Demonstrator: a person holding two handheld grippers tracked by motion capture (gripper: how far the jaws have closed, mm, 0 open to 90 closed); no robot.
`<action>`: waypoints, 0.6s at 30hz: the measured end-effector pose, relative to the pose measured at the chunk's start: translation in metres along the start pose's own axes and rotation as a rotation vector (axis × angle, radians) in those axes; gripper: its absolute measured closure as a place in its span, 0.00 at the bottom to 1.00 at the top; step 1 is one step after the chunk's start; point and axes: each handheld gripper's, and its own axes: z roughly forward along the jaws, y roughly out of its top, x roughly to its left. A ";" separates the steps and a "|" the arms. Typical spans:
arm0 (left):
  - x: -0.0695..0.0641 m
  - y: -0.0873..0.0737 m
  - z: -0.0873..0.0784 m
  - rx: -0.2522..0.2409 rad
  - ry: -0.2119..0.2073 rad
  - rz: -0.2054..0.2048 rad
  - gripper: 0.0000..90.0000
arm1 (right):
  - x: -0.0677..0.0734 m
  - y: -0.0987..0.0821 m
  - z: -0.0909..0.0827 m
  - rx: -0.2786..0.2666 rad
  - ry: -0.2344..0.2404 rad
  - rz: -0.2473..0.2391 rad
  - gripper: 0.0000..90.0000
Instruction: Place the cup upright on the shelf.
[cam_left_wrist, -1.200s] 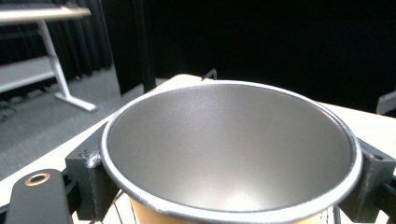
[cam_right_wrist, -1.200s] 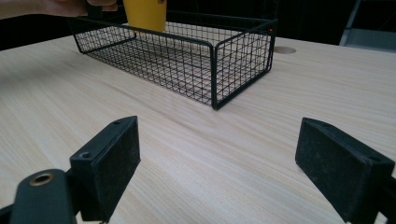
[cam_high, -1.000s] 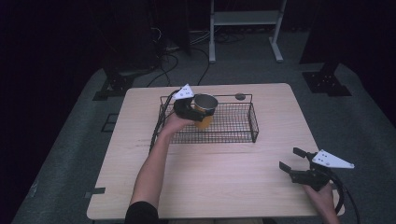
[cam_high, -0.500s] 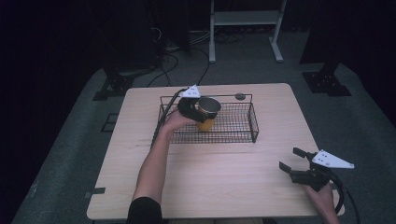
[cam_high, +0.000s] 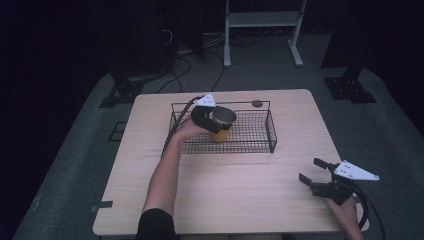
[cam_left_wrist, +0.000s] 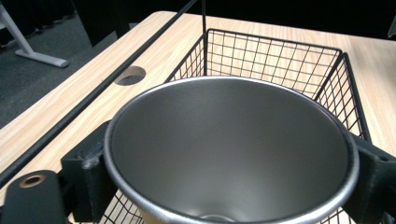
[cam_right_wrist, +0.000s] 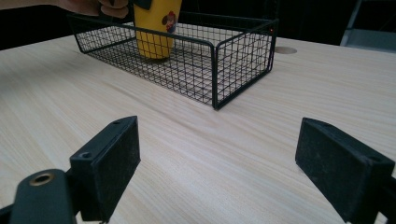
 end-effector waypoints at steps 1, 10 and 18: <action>0.000 0.000 0.001 0.008 -0.007 -0.003 0.10 | 0.000 0.000 0.000 0.000 0.000 0.000 0.14; 0.002 0.002 -0.001 -0.009 -0.009 -0.004 0.06 | 0.000 0.000 0.000 0.000 0.000 0.000 0.14; 0.001 0.005 -0.004 0.001 0.004 0.004 0.03 | 0.000 0.000 0.000 0.001 -0.001 -0.003 0.14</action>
